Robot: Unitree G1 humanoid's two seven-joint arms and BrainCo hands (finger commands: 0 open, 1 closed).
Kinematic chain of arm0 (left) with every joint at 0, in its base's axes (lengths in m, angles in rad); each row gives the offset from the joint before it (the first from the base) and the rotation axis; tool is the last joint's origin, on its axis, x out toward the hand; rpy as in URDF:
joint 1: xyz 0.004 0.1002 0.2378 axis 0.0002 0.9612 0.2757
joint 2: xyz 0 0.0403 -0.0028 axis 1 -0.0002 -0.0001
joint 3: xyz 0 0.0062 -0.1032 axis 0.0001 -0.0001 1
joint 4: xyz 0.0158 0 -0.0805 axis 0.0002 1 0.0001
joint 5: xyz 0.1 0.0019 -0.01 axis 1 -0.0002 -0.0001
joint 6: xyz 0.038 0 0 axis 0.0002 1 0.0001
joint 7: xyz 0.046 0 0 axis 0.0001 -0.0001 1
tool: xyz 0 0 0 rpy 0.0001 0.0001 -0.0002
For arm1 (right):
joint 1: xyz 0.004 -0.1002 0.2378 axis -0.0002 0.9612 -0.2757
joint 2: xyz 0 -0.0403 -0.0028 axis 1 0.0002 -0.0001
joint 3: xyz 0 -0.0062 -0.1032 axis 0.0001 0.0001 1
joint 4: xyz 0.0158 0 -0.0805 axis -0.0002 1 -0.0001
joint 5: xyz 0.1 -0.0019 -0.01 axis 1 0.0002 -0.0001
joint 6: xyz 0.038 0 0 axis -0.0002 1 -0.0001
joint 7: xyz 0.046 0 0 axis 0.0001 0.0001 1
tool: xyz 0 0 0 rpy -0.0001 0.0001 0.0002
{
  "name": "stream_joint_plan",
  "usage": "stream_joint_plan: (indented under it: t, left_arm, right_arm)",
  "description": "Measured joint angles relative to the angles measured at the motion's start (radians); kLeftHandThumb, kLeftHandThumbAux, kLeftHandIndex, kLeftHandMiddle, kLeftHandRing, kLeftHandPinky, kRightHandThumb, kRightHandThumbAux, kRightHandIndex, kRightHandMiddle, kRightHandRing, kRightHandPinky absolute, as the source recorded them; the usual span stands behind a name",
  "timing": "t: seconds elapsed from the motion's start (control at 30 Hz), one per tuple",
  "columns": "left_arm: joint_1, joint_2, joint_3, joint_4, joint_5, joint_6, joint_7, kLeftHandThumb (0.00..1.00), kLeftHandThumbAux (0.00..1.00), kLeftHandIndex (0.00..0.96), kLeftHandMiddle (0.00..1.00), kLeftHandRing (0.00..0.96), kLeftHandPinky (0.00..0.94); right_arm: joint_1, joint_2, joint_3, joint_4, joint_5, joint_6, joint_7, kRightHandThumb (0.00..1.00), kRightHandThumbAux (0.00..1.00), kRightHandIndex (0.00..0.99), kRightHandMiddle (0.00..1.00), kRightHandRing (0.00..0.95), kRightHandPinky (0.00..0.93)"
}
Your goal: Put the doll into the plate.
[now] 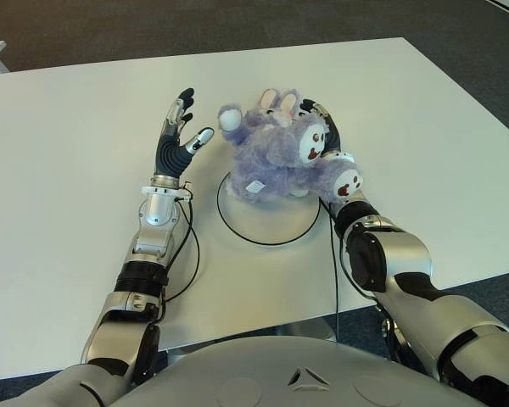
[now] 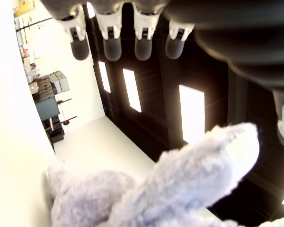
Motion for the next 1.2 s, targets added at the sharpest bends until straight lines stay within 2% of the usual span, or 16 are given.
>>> stream_joint_plan:
  t: [0.5,1.0,1.2]
  left_arm:
    - [0.002,0.015,0.044,0.011,-0.003,-0.031,0.012,0.000,0.374,0.000,0.063,0.018,0.000]
    - [0.013,-0.004,0.095,-0.007,-0.066,0.047,0.016,0.000,0.396,0.031,0.083,0.037,0.000]
    - [-0.011,-0.007,0.114,0.033,-0.099,0.083,0.010,0.000,0.402,0.027,0.087,0.036,0.000]
  right_arm:
    - [-0.001,0.001,0.004,0.000,0.000,0.000,-0.003,0.433,0.875,0.140,0.147,0.120,0.133]
    - [-0.004,0.002,0.001,0.000,0.001,-0.001,-0.004,0.477,0.873,0.154,0.157,0.126,0.140]
    - [-0.004,0.003,-0.002,0.000,0.001,-0.001,-0.004,0.479,0.876,0.149,0.155,0.127,0.138]
